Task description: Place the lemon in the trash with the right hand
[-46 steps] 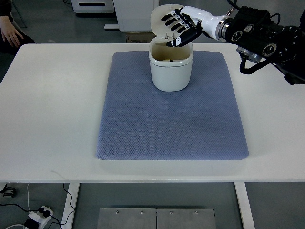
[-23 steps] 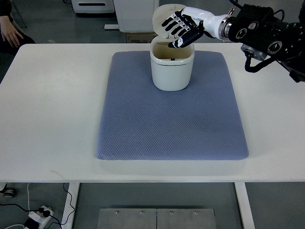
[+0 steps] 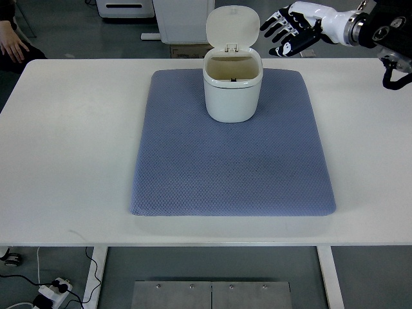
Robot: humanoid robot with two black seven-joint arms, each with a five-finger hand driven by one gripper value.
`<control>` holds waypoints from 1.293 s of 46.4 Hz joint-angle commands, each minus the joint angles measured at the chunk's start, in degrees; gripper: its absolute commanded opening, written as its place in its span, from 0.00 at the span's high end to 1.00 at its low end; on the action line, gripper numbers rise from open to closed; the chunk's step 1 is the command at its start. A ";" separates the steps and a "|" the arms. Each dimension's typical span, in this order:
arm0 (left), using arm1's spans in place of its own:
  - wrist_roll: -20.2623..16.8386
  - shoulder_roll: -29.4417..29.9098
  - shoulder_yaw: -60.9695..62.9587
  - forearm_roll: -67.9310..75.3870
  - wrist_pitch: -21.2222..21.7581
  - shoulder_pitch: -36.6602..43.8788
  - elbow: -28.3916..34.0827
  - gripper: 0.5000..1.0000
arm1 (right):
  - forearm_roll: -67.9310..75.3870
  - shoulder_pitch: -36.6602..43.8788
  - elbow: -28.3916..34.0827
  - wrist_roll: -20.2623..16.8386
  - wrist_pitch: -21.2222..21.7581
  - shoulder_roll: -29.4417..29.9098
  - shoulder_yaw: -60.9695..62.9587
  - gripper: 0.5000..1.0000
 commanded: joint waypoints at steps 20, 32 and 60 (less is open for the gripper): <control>0.01 0.00 0.00 0.00 0.00 0.00 0.00 0.00 | 0.69 -10.30 -0.43 -1.44 -2.55 -6.25 16.02 0.11; 0.01 0.00 0.00 0.00 0.00 0.00 0.00 0.00 | 0.69 -18.65 -0.43 -1.44 -9.58 -5.82 29.47 0.01; 0.01 0.00 0.00 0.00 0.00 0.00 0.00 0.00 | 0.69 -33.77 -2.02 -1.00 -17.49 -0.19 57.43 0.00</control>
